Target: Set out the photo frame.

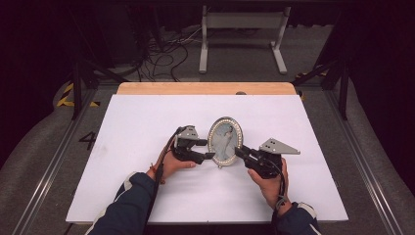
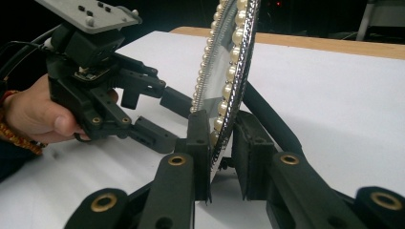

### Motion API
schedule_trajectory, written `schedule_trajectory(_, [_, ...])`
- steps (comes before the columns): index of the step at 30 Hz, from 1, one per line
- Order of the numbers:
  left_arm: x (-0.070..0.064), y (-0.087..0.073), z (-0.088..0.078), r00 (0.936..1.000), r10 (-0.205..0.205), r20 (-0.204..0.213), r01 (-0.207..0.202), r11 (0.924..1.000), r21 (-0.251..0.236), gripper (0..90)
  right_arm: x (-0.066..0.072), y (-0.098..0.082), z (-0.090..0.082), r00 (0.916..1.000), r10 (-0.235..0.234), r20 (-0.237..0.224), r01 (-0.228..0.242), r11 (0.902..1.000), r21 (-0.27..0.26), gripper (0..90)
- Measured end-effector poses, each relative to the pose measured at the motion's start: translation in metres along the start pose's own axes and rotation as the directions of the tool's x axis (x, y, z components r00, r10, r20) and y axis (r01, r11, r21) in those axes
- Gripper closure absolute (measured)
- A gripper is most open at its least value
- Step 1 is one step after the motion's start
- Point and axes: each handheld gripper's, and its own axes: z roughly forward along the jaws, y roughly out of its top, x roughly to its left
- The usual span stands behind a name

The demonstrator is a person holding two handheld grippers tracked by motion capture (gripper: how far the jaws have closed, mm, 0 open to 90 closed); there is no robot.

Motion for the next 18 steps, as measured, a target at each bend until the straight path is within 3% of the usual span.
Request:
schedule_trajectory(4, [0.001, 0.000, -0.003, 0.9998, -0.017, -0.009, 0.017, 0.9993, -0.033, 31.1, 0.001, 0.002, 0.003, 1.0000, -0.007, 0.002, 0.007, 1.0000, -0.001, 77.7])
schedule_trajectory(9, [0.003, 0.002, -0.004, 0.9984, -0.034, -0.046, 0.031, 0.9968, -0.074, 28.5, 0.002, 0.000, 0.002, 0.9999, -0.010, 0.012, 0.010, 1.0000, 0.001, 73.9])
schedule_trajectory(15, [0.003, 0.009, -0.004, 0.9981, -0.028, -0.054, 0.022, 0.9928, -0.118, 28.7, 0.004, -0.004, 0.000, 0.9992, -0.024, 0.032, 0.024, 0.9997, 0.009, 69.0])
schedule_trajectory(18, [0.002, 0.011, -0.004, 0.9984, -0.026, -0.051, 0.018, 0.9878, -0.154, 33.5, 0.005, -0.004, -0.005, 0.9989, -0.028, 0.037, 0.028, 0.9996, -0.002, 71.5])
